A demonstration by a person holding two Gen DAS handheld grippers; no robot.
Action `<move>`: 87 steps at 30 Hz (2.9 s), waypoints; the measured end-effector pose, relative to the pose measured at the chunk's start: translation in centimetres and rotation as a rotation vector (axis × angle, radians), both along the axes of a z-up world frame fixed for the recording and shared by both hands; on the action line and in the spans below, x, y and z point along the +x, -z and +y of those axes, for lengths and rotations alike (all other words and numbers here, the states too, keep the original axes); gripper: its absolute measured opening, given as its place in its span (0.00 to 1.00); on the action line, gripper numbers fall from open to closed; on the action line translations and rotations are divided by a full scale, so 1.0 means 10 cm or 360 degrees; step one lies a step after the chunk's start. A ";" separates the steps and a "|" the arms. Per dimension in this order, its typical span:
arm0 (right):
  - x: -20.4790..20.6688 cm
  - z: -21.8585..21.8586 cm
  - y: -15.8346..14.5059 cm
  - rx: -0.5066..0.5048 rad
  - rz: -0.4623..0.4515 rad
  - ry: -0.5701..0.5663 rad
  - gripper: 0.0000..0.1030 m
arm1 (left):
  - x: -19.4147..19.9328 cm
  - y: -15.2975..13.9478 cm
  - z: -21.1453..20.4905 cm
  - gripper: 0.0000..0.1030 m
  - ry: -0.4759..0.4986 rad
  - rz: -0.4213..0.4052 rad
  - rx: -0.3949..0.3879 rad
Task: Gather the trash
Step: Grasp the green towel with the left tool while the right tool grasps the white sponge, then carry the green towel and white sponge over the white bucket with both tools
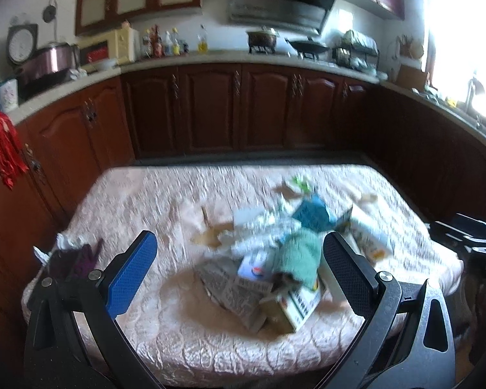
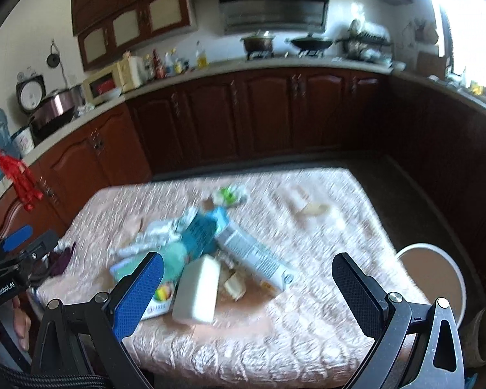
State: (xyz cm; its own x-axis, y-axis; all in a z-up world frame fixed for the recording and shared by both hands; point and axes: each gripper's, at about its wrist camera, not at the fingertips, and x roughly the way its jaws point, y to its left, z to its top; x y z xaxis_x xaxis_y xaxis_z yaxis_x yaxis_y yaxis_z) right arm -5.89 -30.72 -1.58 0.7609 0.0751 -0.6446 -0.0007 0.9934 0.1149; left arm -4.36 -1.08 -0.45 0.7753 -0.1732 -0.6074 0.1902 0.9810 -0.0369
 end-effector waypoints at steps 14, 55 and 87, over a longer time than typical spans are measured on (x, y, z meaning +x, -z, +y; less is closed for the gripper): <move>0.68 0.15 1.09 0.0528 0.0471 -0.0263 0.58 | 0.35 0.37 -0.19 0.99 0.0147 0.0241 0.0008; 0.13 -0.51 0.33 0.0481 0.0161 -0.0132 0.32 | 0.63 0.00 -1.22 0.26 0.0549 0.0374 -0.0046; -0.60 -2.40 0.39 0.0460 0.0140 0.0565 0.32 | 0.30 0.20 -3.44 0.26 0.1007 0.0398 0.0113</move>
